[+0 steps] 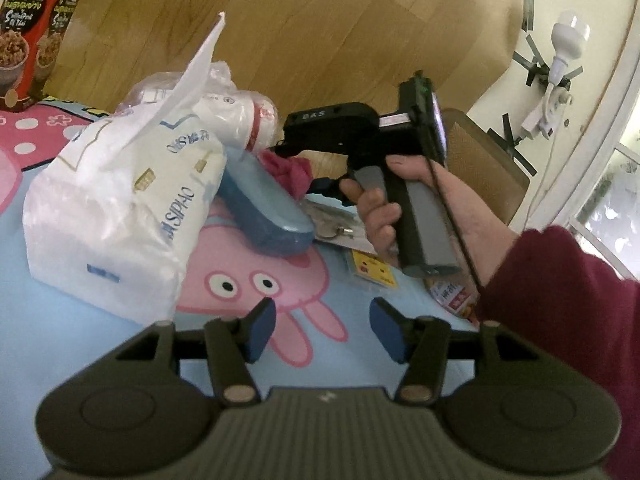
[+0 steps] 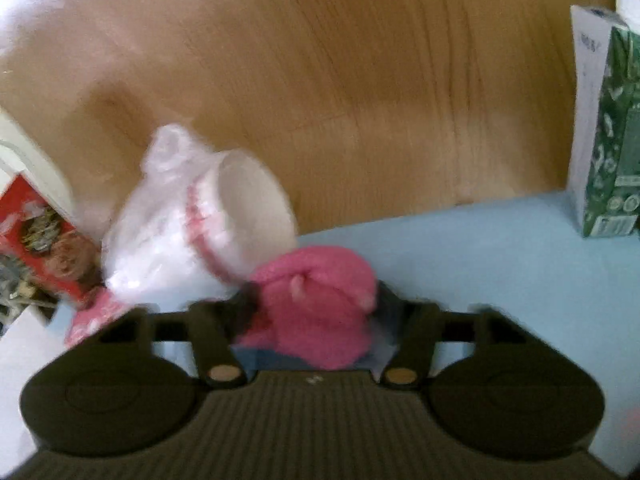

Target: Organize soft objects

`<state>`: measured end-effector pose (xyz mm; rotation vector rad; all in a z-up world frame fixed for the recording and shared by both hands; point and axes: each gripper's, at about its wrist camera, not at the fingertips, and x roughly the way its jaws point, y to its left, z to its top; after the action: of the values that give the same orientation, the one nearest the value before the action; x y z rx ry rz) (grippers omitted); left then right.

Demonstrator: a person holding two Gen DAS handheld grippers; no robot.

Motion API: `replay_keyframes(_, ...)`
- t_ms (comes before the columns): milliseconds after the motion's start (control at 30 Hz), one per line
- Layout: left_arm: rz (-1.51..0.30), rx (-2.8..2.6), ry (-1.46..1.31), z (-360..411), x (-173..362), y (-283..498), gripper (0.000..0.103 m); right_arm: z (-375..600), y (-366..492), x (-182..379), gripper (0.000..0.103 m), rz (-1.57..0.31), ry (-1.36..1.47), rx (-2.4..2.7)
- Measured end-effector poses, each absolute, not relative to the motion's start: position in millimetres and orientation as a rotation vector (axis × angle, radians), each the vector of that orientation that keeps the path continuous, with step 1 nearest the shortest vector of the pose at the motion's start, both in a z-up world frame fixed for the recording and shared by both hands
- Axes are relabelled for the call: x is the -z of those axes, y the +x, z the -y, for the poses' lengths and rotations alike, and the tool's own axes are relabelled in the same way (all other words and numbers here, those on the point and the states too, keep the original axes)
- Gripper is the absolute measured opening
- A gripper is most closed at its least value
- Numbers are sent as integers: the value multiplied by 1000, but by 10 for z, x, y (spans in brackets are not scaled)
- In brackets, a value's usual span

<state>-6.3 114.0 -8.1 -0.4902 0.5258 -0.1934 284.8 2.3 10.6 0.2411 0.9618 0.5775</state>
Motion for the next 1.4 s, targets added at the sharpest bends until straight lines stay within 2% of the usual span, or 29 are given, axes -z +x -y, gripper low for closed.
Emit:
replay_keyframes(200,-512,195,-475,-1135,58,-78,53,248,2235,-546,58,-738,128,-571)
replay_keyframes(267,-501,196,-481,-1153,48,-102,58,431,1904,-708,59,-662,74,-592)
replay_keyframes(367,-471,199,-511,-1213,40,-156,59,813,1335,-791,60,-619,-15,-645)
replay_keyframes(600,-515,324,-494,-1055,24,-102,58,1389,93,-398,62,-666,-291,-720)
replay_keyframes(667,-538,400,-482,-873,-17,-129,58,1444,-142,-277,67,-637,-336,-702)
replay_keyframes(800,-575,511,-490,-519,-110,-221,58,1499,-293,-161,78,-597,-313,-653)
replay_keyframes(1000,-658,583,-439,-158,-111,-372,57,1584,-272,-103,79,-598,-220,-650)
replay_keyframes(1033,-669,593,-431,-109,-100,-378,54,1626,-300,-93,78,-594,-206,-654)
replay_keyframes(1067,-685,607,-425,-48,-83,-365,49,1663,-390,-84,74,-592,-190,-658)
replay_keyframes(1100,-699,606,-419,13,-73,-342,48,1693,-384,-81,63,-591,-172,-671)
replay_keyframes(1133,-695,594,-412,45,-87,-334,48,1704,-405,-87,58,-587,-162,-665)
replay_keyframes(1333,-593,694,-371,392,-524,-164,48,2044,-489,-374,58,-412,-87,-550)
replay_keyframes(1400,-566,723,-334,612,-671,-48,53,2216,-441,-484,59,-350,-45,-469)
